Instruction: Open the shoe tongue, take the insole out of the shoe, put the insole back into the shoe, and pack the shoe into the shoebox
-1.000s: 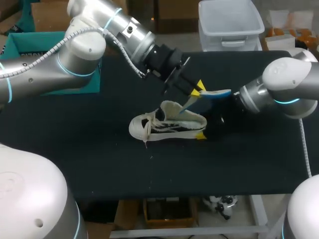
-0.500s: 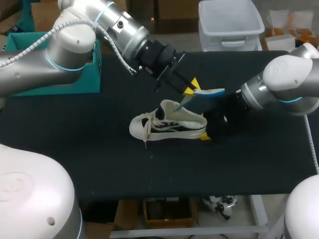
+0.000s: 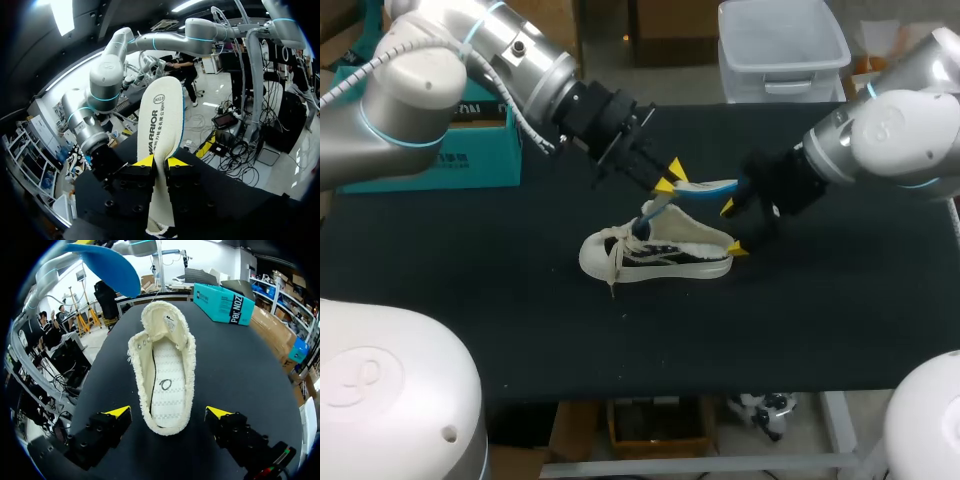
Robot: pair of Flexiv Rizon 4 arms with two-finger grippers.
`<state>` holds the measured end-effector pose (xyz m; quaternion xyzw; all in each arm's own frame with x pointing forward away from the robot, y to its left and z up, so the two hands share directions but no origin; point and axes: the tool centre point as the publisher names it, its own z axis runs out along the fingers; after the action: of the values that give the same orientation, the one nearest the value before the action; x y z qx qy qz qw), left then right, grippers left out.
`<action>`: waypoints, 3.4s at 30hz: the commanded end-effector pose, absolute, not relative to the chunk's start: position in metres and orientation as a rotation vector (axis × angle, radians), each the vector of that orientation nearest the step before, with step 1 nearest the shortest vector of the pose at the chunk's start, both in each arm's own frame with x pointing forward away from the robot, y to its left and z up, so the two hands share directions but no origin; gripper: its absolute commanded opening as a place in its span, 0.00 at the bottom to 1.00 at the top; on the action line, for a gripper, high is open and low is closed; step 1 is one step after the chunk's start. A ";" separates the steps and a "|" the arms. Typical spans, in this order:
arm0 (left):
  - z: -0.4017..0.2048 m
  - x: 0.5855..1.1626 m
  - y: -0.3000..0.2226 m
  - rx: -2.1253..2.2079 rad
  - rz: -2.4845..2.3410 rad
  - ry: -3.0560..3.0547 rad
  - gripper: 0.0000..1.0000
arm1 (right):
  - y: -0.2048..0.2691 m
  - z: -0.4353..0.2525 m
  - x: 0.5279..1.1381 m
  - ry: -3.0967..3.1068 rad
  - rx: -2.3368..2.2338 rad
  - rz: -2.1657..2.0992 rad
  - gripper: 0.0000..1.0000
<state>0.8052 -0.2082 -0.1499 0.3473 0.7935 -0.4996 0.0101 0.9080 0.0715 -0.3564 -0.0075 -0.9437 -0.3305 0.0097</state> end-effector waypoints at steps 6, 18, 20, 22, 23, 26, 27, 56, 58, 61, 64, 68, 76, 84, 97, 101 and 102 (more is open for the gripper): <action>-0.145 0.778 -0.147 0.877 -1.475 2.477 0.00 | 0.097 -0.326 0.922 -3.042 0.050 -0.776 1.00; -0.160 0.772 -0.103 0.701 -1.416 2.532 0.00 | 0.136 -0.327 0.940 -3.075 0.132 -0.603 1.00; -0.162 0.772 -0.099 0.684 -1.418 2.536 0.00 | 0.140 -0.329 0.941 -3.075 0.139 -0.593 1.00; -0.165 0.773 -0.094 0.670 -1.422 2.541 0.00 | 0.145 -0.331 0.941 -3.074 0.149 -0.583 1.00; -0.166 0.773 -0.093 0.666 -1.422 2.542 0.00 | 0.147 -0.332 0.941 -3.074 0.151 -0.578 1.00; -0.170 0.773 -0.087 0.645 -1.421 2.548 0.00 | 0.152 -0.337 0.939 -3.072 0.150 -0.548 1.00; -0.171 0.772 -0.085 0.638 -1.419 2.550 0.00 | 0.154 -0.339 0.938 -3.070 0.149 -0.539 1.00; -0.180 0.768 -0.071 0.657 -1.394 2.576 0.00 | 0.178 -0.359 0.934 -3.123 -0.109 -0.064 0.00; -0.180 0.768 -0.073 0.665 -1.395 2.576 0.00 | 0.177 -0.359 0.932 -3.122 -0.120 -0.063 0.00; -0.179 0.768 -0.075 0.680 -1.396 2.575 0.00 | 0.175 -0.358 0.930 -3.125 -0.152 -0.049 0.00; -0.179 0.769 -0.079 0.706 -1.399 2.574 0.00 | 0.172 -0.356 0.928 -3.126 -0.192 -0.043 0.00; -0.179 0.771 -0.083 0.742 -1.411 2.571 0.00 | 0.169 -0.354 0.925 -3.116 -0.263 -0.040 0.00; -0.174 0.776 -0.093 0.869 -1.448 2.551 0.00 | 0.161 -0.347 0.920 -3.071 -0.502 -0.063 0.00; -0.163 0.782 -0.110 1.053 -1.508 2.495 0.00 | 0.148 -0.334 0.909 -2.952 -0.878 -0.214 0.00; -0.149 0.796 -0.141 1.397 -1.667 2.352 0.00 | 0.155 -0.338 0.879 -2.720 -1.310 -0.331 0.00; -0.147 0.800 -0.145 1.469 -1.709 2.309 0.00 | 0.161 -0.336 0.872 -2.676 -1.432 -0.326 0.00; -0.148 0.803 -0.147 1.500 -1.720 2.296 0.00 | 0.163 -0.336 0.870 -2.658 -1.486 -0.311 0.00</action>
<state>0.7907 -0.1424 -0.1455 0.4295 0.7358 -0.5235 0.0119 0.8782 0.1584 -0.3378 -0.4670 -0.8772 -0.0917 0.0627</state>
